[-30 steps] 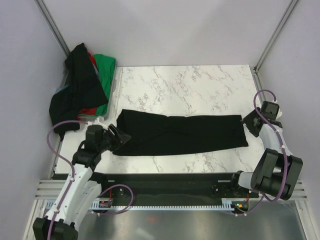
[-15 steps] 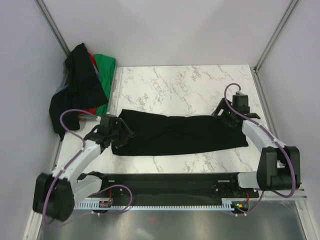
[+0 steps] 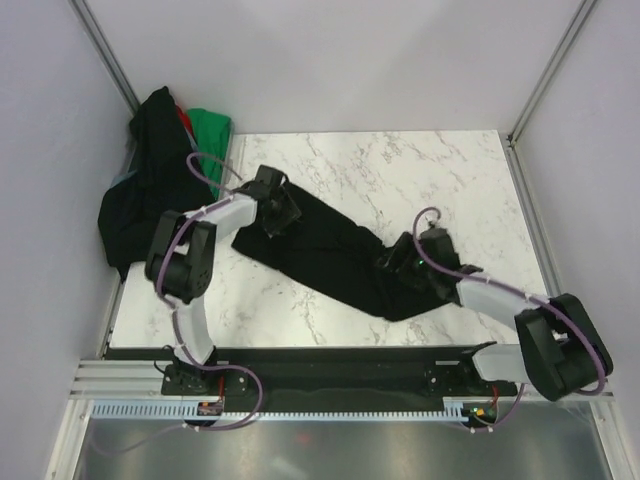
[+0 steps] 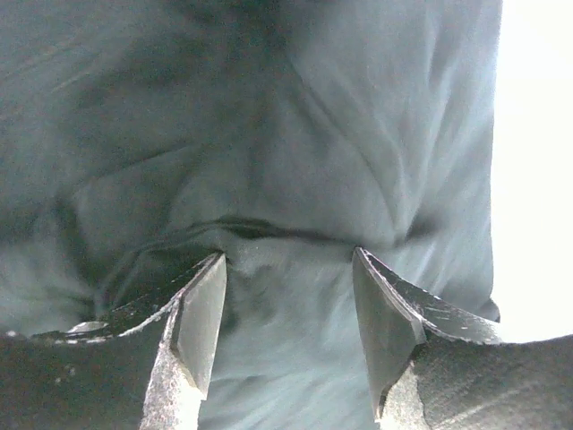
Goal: Fold and stack the t-shirts
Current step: Fold the tshirt
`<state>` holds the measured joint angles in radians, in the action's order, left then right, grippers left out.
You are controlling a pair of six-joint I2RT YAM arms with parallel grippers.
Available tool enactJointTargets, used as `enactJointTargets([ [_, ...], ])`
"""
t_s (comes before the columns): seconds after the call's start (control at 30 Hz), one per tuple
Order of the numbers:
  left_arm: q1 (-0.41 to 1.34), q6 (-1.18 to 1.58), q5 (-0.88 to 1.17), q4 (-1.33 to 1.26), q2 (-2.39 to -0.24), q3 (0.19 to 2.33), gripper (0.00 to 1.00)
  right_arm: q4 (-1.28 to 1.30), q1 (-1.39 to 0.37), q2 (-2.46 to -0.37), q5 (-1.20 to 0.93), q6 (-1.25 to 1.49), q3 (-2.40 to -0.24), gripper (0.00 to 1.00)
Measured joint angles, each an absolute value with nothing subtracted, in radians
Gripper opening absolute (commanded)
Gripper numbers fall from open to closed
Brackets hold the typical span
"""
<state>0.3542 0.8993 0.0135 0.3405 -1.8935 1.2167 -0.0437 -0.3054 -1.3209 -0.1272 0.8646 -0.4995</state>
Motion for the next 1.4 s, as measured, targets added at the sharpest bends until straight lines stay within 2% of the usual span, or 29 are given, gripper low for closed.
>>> enactJointTargets([
  [0.1, 0.371, 0.894, 0.009, 0.434, -2.119, 1.566, 0.67, -0.075, -0.645, -1.254, -0.101, 1.059, -0.440, 0.91],
  [0.17, 0.389, 0.868, 0.033, 0.531, -2.334, 1.926, 0.68, -0.041, -0.825, -1.256, -0.100, 1.136, -0.476, 0.92],
  [0.27, 0.417, 0.813, 0.056, 0.661, -2.538, 2.361, 0.73, 0.080, -0.932, -1.247, -0.055, 1.185, -0.600, 0.92],
  [0.33, 0.427, 0.782, 0.071, 0.714, -2.528, 2.419, 0.75, 0.170, -0.947, -1.224, -0.004, 1.183, -0.694, 0.94],
  [0.47, 0.435, 0.715, 0.090, 0.773, -2.323, 2.287, 0.76, 0.311, -0.952, -1.173, 0.141, 1.136, -0.891, 0.98],
  [0.6, 0.413, 0.656, 0.080, 0.794, -1.961, 2.014, 0.77, 0.386, -0.933, -1.240, 0.227, 1.044, -1.065, 0.98],
  [0.8, 0.381, 0.619, 0.044, 0.777, -1.391, 1.559, 0.77, 0.404, -0.821, -1.543, 0.206, 0.910, -1.272, 0.97],
  [0.97, 0.384, 0.600, 0.024, 0.796, -1.043, 1.207, 0.79, 0.393, -0.729, -1.805, 0.110, 0.831, -1.398, 0.96],
  [1.07, 0.384, 0.595, 0.000, 0.831, -0.874, 1.050, 0.81, 0.380, -0.694, -1.937, 0.054, 0.794, -1.476, 0.96],
  [1.2, 0.384, 0.571, 0.002, 0.836, -0.711, 0.949, 0.81, 0.343, -0.635, -2.088, -0.024, 0.776, -1.534, 0.95],
  [1.4, 0.384, 0.537, 0.003, 0.829, -0.653, 0.888, 0.79, 0.307, -0.503, -2.254, -0.126, 0.745, -1.716, 0.94],
])
